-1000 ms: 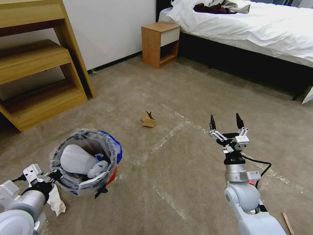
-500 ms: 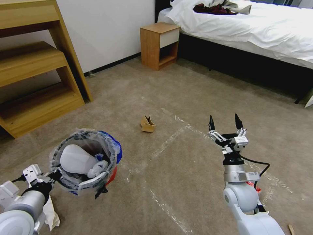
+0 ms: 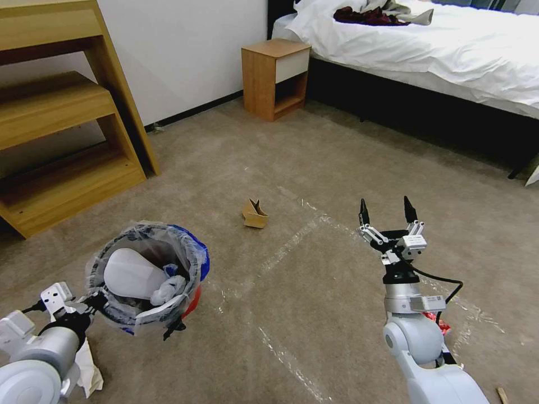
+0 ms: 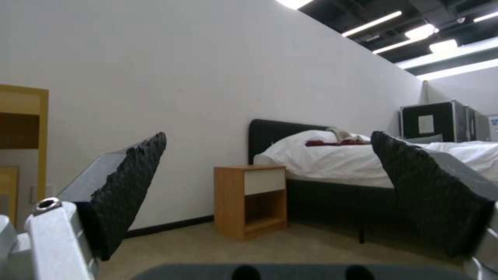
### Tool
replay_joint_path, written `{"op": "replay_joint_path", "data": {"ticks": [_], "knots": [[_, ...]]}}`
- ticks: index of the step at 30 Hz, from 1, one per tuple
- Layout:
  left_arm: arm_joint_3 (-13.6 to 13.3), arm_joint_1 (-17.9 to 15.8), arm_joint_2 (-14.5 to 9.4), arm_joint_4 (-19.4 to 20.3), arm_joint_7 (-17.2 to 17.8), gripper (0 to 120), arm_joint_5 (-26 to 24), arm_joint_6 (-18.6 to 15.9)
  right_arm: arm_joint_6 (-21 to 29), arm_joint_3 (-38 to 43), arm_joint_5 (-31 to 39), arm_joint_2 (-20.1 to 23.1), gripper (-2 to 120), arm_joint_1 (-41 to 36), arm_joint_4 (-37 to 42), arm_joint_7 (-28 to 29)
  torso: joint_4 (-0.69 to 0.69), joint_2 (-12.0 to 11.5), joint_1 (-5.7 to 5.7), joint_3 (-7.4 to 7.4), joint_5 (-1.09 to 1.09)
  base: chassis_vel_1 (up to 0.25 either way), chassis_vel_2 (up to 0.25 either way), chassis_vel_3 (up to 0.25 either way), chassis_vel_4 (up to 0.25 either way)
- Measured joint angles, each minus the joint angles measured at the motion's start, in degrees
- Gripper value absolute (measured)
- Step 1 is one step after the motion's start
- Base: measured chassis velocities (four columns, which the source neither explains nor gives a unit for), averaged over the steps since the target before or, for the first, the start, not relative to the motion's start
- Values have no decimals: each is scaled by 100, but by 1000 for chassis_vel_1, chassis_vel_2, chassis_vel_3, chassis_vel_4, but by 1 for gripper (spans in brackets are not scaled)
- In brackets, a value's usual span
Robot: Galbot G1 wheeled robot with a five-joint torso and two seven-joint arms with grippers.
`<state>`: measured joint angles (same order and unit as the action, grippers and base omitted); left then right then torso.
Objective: Pick up the trash bin and place the garbage on the floor into it.
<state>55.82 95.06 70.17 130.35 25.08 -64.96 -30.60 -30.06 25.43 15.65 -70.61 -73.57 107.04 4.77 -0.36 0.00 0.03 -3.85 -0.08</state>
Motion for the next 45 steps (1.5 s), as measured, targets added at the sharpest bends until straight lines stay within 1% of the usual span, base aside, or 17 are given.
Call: {"op": "replay_joint_path", "data": {"ticks": [11, 17, 20, 22, 23, 24, 27, 28, 30, 31, 34, 35, 37, 39, 40, 43, 45], "knots": [[15, -9, -18, -32, -9, 1, 0, 14, 22, -17, 14, 3, 100, 53, -4, 3, 0, 0, 0, 0, 0, 0, 0, 0, 0], [9, -33, -7, -63, -12, 1, 20, 28, 365, 199, 38, 245, 100, -4, 30, 319, 0, 0, 0, 0, 0, 0, 0, 0, 0], [7, -16, -3, -63, -17, 1, 32, 33, 557, 279, 262, 408, 100, -53, 30, 515, 0, 0, 0, 0, 1, 0, 0, 0, 0], [-3, -20, 4, -93, -28, 1, 44, 54, 980, 352, 534, 611, 100, -91, 80, 922, 0, 0, 0, 0, 2, 0, 0, 0, 0], [-16, -26, 12, -119, -36, 1, 57, 60, 1331, 421, 724, 735, 100, -129, 128, 1324, 1, 0, 0, 0, 1, 0, 0, 0, 0], [-16, -26, 12, -119, -36, 1, 57, 60, 1331, 421, 724, 735, 100, -129, 128, 1324, 1, 0, 0, 0, 1, 0, 0, 0, 0], [-42, -48, 15, -169, -57, 1, 78, 71, 2382, 593, 1218, 933, 100, -258, 245, 2403, 0, 0, 0, 0, 1, 0, 0, 0, 0], [-42, -48, 15, -169, -57, 1, 78, 71, 2382, 593, 1218, 933, 100, -258, 245, 2403, 0, 0, 0, 0, 1, 0, 0, 0, 0], [-58, -70, 2, -215, -61, 1, 83, 73, 3340, 711, 1571, 1082, 100, -357, 236, 3100, -1, 0, 0, 0, 1, 0, 0, 0, 0], [-58, -70, 2, -215, -61, 1, 83, 73, 3340, 711, 1571, 1082, 100, -357, 236, 3100, -1, 0, 0, 0, 1, 0, 0, 0, 0], [-80, -92, -8, -279, -70, 1, 89, 85, 4329, 772, 2215, 1319, 100, -370, 48, 3814, 0, 0, 0, 0, 2, 0, 0, 0, 0], [-80, -92, -8, -279, -70, 1, 89, 85, 4329, 772, 2215, 1319, 100, -370, 48, 3814, 0, 0, 0, 0, 2, 0, 0, 0, 0], [-95, -104, -7, -329, -77, 1, 111, 105, 4828, 779, 2897, 1461, 100, -314, -130, 4131, 0, 0, 0, 0, 2, 0, 0, 0, 0], [-117, -109, 0, -372, -98, 1, 147, 136, 5093, 729, 3437, 1538, 100, -191, -403, 4357, 0, 0, 0, 0, 1, 0, 0, 0, 0], [-117, -109, 0, -372, -98, 1, 147, 136, 5093, 729, 3437, 1538, 100, -191, -403, 4357, 0, 0, 0, 0, 1, 0, 0, 0, 0], [-136, -132, 9, -428, -117, 1, 176, 169, 5397, 581, 4180, 1553, 100, 25, -835, 4688, 1, 0, -1, 0, 2, 0, 0, 0, 0], [-140, -142, 9, -446, -121, 1, 179, 179, 5507, 543, 4332, 1554, 100, 62, -923, 4722, 1, 0, -1, 0, 1, 0, 0, 0, 0]]}}
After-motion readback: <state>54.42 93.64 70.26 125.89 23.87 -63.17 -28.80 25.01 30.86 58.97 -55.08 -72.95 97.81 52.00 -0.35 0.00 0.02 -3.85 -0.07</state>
